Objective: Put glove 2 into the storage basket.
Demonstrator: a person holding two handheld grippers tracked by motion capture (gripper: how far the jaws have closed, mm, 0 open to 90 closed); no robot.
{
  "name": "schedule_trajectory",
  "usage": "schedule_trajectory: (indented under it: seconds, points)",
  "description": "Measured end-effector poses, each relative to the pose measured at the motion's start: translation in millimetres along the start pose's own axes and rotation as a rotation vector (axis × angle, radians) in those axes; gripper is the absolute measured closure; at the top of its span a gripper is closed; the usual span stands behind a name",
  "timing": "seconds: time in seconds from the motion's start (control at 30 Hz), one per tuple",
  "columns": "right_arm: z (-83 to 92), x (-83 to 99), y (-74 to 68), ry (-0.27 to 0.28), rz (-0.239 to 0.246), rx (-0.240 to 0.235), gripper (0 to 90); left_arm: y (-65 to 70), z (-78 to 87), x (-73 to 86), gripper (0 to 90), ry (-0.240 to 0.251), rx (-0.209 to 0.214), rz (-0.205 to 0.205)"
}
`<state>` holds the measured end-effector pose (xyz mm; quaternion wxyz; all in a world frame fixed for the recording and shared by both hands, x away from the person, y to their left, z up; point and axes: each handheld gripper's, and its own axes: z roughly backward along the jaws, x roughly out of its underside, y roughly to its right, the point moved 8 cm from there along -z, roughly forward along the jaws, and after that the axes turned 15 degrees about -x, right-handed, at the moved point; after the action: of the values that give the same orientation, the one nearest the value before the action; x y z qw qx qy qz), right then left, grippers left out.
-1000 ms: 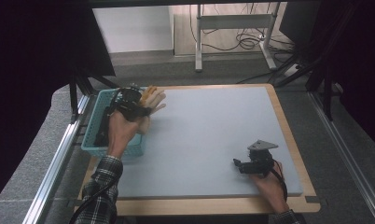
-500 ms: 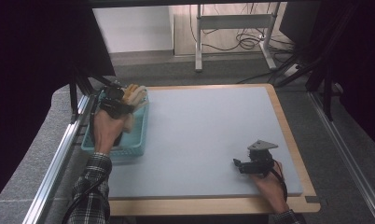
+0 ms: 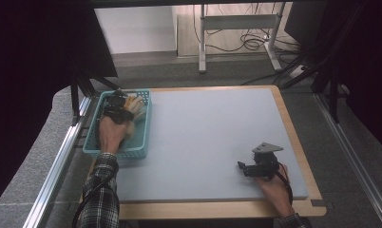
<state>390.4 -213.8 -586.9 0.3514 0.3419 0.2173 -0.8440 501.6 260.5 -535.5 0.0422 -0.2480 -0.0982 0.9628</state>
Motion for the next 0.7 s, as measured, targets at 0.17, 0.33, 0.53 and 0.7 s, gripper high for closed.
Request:
schedule_trajectory:
  seconds: [0.17,0.33,0.53,0.7]
  points:
    - [0.0,0.0,0.0,0.0,0.0,-0.001,15.8,13.6,-17.8,-0.9,57.9,-0.026,0.017,-0.004]
    - [0.0,0.0,0.0,0.0,0.0,-0.001,15.8,24.1,-32.6,2.2,54.1,-0.066,0.018,-0.023]
    - [0.0,0.0,-0.1,0.0,-0.001,-0.001,15.7,18.7,-33.8,6.9,23.5,-0.106,0.013,-0.026]
    - [0.0,0.0,0.0,0.0,0.0,0.0,15.7,14.9,-8.3,0.8,5.0,-0.054,0.074,-0.017]
